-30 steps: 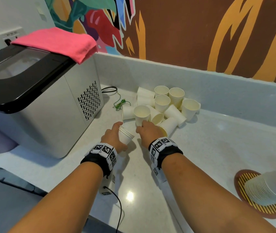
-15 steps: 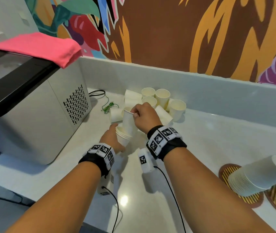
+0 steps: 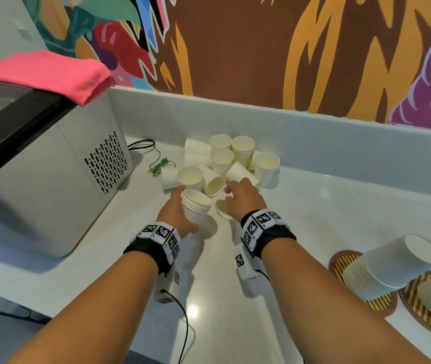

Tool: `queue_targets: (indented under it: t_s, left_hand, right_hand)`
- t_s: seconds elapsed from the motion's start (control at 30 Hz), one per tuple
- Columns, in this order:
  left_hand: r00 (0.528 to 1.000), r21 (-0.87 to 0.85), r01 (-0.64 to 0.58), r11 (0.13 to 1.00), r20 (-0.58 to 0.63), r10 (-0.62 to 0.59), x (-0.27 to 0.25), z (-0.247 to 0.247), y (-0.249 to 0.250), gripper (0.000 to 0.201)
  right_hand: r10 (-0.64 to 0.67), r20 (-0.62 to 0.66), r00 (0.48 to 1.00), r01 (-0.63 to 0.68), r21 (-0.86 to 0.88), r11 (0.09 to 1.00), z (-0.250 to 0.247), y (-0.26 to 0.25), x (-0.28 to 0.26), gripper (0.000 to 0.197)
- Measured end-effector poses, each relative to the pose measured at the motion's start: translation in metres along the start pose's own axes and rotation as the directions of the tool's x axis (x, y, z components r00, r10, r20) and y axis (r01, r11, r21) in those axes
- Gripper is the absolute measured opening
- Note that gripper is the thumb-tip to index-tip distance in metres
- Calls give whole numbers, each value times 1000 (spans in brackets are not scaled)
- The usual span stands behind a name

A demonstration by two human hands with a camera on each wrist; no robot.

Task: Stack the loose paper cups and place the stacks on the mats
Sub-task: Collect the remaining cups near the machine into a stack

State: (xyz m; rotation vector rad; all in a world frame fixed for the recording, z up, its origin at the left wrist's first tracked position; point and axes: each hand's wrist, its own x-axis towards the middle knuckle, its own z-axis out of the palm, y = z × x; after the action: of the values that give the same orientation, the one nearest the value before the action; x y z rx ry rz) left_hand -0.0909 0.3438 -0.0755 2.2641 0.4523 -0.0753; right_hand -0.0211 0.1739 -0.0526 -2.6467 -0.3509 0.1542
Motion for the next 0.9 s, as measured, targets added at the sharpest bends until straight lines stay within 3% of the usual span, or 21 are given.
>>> queue_targets:
  t_s: [0.13, 0.27, 0.53, 0.9]
  left_hand:
    - [1000, 37, 10, 999, 12, -10, -2, 6, 2, 113]
    - [999, 65, 35, 997, 27, -37, -3, 8, 3, 113]
    - [997, 147, 73, 986, -12, -72, -1, 14, 10, 106]
    - [1000, 318, 17, 948, 16, -24, 4, 9, 12, 92]
  right_hand:
    - [-59, 52, 997, 68, -178, 982, 22, 16, -2, 40]
    - [-103, -18, 995, 97, -217, 971, 23, 24, 1, 28]
    - [-73, -224, 972, 92, 73, 993, -18, 31, 7, 16]
    - [-22, -170, 985, 68, 270, 961, -33, 25, 9, 9]
